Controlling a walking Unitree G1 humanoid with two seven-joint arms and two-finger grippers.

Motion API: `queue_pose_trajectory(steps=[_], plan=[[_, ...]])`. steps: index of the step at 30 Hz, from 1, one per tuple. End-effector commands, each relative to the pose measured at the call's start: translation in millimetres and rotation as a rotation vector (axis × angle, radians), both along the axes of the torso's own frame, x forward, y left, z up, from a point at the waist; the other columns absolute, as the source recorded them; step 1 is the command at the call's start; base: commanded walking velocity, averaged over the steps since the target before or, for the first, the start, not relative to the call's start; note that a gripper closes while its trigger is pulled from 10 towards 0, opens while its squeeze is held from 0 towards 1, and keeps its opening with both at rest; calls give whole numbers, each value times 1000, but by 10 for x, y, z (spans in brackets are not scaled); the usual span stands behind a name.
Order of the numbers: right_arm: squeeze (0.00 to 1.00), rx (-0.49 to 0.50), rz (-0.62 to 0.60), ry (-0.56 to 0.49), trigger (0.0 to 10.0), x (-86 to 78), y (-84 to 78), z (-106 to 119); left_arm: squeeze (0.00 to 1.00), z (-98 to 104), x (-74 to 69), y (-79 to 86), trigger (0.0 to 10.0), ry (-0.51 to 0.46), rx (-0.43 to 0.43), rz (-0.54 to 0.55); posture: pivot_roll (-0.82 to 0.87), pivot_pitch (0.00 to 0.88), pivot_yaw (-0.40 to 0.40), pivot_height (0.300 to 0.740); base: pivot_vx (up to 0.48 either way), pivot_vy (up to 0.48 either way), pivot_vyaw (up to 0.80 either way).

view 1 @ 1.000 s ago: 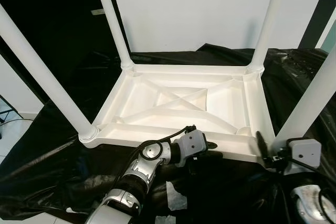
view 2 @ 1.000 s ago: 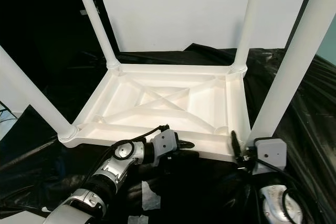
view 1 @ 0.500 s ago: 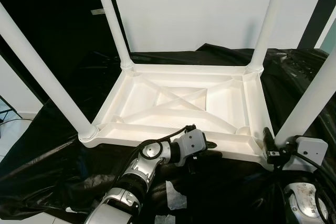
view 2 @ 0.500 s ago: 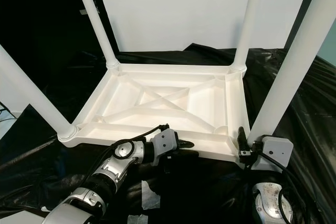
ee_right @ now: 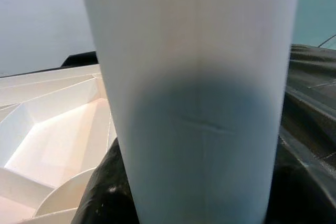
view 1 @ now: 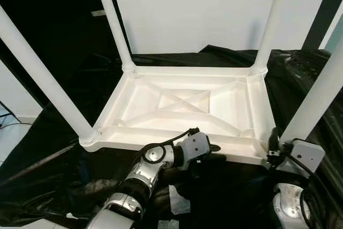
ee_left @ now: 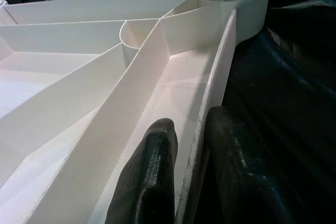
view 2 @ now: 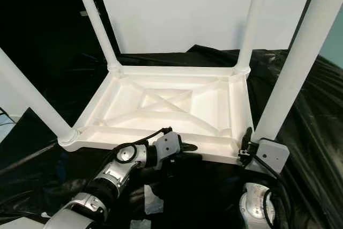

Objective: Building children table

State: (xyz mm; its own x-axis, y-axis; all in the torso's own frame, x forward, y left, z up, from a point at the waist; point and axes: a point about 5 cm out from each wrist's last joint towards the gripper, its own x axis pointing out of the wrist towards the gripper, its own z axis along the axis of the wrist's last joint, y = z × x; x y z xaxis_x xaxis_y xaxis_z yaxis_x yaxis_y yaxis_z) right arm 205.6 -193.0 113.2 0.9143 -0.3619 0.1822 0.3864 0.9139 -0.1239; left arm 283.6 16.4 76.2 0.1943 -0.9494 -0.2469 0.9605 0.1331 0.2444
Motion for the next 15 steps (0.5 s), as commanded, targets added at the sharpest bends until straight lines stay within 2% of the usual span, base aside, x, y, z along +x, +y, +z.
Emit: queue_pose_trajectory(steps=[1,2,6,7,8,12,13,15], plan=[[875,8,84,101,10000,31,99,-167,0,-278,-69,41,10000,70,73,133,-123,0,71,740,0,0,0],[1000,18,105,107,10000,38,95,-173,0,-282,-70,48,10000,71,74,135,-123,0,71,740,0,0,0],[1000,32,166,114,10000,61,82,-169,0,-292,-76,60,10000,74,75,138,-127,0,72,740,0,0,0],[1000,22,217,112,10000,75,67,-147,0,-295,-77,62,10000,75,76,139,-130,0,73,740,0,0,0],[0,-2,285,102,10000,87,39,-100,0,-296,-77,60,10000,75,77,139,-133,0,72,740,0,0,0],[0,-85,436,88,10000,98,-39,8,0,-286,-68,43,10000,73,75,138,-140,0,71,740,0,0,0],[0,-85,436,88,10000,98,-39,8,0,-286,-68,43,10000,73,75,138,-140,0,71,740,0,0,0],[0,-102,511,115,10000,87,-93,32,0,-278,-63,28,10000,72,73,137,-142,0,70,740,0,0,0]])
